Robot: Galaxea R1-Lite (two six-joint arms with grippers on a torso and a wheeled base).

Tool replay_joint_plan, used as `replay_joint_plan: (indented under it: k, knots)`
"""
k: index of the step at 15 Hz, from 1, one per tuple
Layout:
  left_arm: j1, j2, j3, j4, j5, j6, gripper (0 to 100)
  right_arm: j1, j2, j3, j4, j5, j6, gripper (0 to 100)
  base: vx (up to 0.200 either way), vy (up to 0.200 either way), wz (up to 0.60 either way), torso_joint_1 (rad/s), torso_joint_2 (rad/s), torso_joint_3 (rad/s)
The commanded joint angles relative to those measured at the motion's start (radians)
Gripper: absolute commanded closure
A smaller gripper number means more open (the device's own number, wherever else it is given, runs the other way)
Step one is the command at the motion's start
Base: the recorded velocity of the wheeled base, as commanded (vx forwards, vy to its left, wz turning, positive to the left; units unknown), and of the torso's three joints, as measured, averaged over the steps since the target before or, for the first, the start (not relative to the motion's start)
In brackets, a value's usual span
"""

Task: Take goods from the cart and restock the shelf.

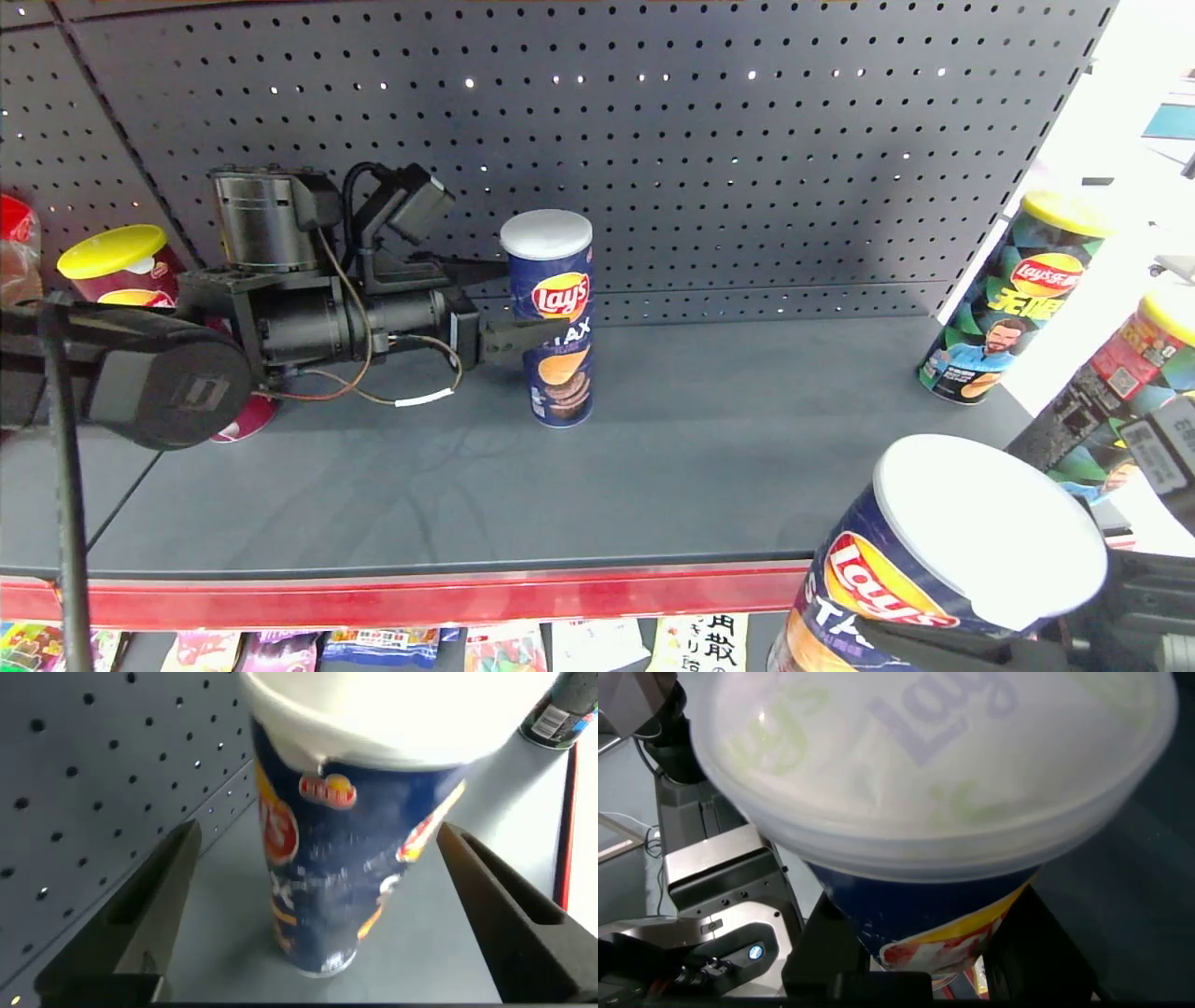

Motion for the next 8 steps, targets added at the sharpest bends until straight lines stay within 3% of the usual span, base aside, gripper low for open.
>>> replay_joint_plan:
  k: [1, 8]
  knots:
    - [-0.006, 0.038, -0.033, -0.002, 0.007, 0.0, 0, 0.0, 0.002, 0.0, 0.0, 0.0, 0.0, 100, 0.0, 0.0, 0.0, 0.0, 0.0, 0.0]
    - [-0.025, 0.087, -0.107, -0.002, 0.021, -0.003, 0, -0.003, 0.003, -0.001, 0.001, -0.003, -0.002, 100, 0.0, 0.0, 0.0, 0.0, 0.0, 0.0]
